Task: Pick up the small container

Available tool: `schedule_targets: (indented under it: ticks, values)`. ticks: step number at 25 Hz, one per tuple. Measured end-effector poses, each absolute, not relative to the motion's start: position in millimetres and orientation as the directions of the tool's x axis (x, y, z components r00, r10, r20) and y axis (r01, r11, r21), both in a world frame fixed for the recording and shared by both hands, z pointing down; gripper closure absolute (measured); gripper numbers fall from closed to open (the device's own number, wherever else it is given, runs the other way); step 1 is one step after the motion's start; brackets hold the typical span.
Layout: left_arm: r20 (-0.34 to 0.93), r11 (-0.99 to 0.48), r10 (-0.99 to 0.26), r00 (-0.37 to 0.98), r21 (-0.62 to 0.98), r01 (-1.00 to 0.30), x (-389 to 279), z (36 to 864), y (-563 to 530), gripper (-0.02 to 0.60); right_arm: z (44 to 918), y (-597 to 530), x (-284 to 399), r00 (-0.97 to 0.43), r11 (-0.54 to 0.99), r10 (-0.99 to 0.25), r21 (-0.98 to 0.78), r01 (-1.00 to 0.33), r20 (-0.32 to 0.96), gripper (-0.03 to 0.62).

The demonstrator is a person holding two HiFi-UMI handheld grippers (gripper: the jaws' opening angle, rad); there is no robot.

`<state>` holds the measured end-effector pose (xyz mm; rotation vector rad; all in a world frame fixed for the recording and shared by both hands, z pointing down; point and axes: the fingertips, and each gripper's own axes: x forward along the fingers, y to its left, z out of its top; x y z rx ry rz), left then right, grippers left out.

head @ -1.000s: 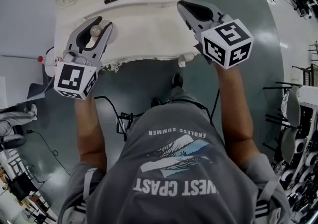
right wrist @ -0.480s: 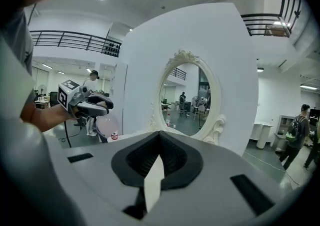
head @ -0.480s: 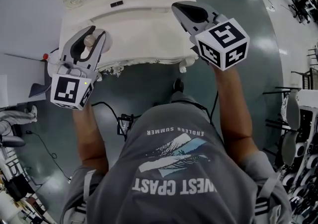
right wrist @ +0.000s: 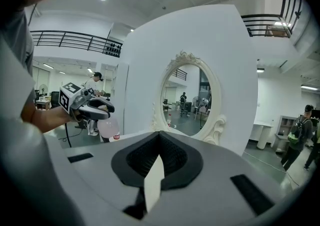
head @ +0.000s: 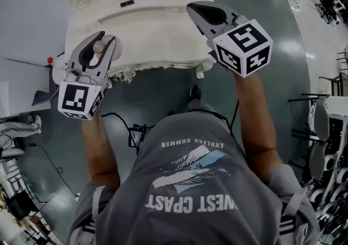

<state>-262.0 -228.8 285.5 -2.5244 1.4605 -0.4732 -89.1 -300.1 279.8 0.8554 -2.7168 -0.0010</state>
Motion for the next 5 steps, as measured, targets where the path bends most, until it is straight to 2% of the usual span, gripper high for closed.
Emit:
schedule_targets:
  ticks: [5]
  values:
    - [0.193, -0.502, -0.865, 0.464, -0.309, -0.808, -251.6, 291.3, -234.1, 0.451, 279.7, -301.1, -77.9, -0.78, 0.823, -0.561, 0.087, -0.561, 0.279, 0.569]
